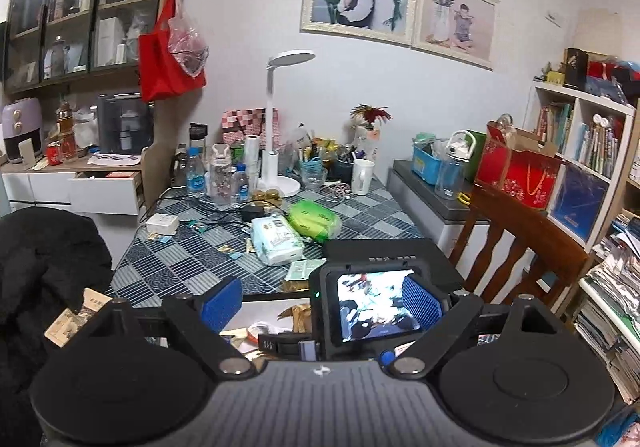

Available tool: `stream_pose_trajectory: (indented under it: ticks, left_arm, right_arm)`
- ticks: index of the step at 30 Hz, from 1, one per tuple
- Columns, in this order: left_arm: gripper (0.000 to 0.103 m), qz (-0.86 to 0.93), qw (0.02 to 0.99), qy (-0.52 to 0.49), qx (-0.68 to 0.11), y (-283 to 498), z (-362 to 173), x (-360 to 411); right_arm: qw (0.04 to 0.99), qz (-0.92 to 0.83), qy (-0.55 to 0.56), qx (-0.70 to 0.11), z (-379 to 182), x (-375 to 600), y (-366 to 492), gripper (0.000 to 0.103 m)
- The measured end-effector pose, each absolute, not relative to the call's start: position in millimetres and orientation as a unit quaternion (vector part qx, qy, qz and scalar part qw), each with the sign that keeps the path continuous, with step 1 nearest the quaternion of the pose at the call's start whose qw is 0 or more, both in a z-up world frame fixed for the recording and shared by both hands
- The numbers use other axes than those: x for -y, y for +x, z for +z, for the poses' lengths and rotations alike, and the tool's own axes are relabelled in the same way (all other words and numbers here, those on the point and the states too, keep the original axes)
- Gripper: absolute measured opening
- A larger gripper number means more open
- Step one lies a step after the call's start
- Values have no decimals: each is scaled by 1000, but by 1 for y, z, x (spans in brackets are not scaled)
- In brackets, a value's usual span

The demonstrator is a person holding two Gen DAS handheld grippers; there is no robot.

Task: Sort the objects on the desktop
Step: 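Lower the gold packet into the box with the right gripper, then open the right gripper to release the gold packet inside the box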

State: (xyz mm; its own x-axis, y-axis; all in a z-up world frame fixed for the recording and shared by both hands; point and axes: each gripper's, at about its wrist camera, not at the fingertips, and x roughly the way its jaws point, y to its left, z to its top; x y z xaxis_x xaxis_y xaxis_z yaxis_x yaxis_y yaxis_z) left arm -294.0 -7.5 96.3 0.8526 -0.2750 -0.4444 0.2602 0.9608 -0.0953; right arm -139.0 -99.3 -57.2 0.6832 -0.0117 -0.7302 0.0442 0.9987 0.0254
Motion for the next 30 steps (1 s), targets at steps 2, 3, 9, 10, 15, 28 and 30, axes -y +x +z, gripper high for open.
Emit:
stream_pose_trajectory:
  ticks: [2,3,9,10,15,28,30]
  left_arm:
    - [103,-142,962,-17,-233,-297,95,10]
    - [103,-144,961,-18,-234,-298,94,11]
    - [103,-157,956,-20,-245,-299,89,20]
    - [103,-158,956,-20,-247,-300,89,20]
    - [103,-159,956,-21,-244,-303,89,21]
    - [103,-161,956,-16,-243,-304,93,23]
    - [103,-161,957,-16,-242,-304,94,23]
  right_arm:
    - [915,-19,19,-402,-66,102,-141,73]
    - [914,-21,20,-405,-69,103,-141,73]
    - [909,-24,17,-416,-84,108,-146,73]
    - [908,-23,20,-418,-85,109,-146,73]
    - [907,-22,24,-420,-87,112,-147,73]
    - [906,-20,22,-422,-85,116,-150,73]
    - [906,-20,22,-422,-85,116,-150,73]
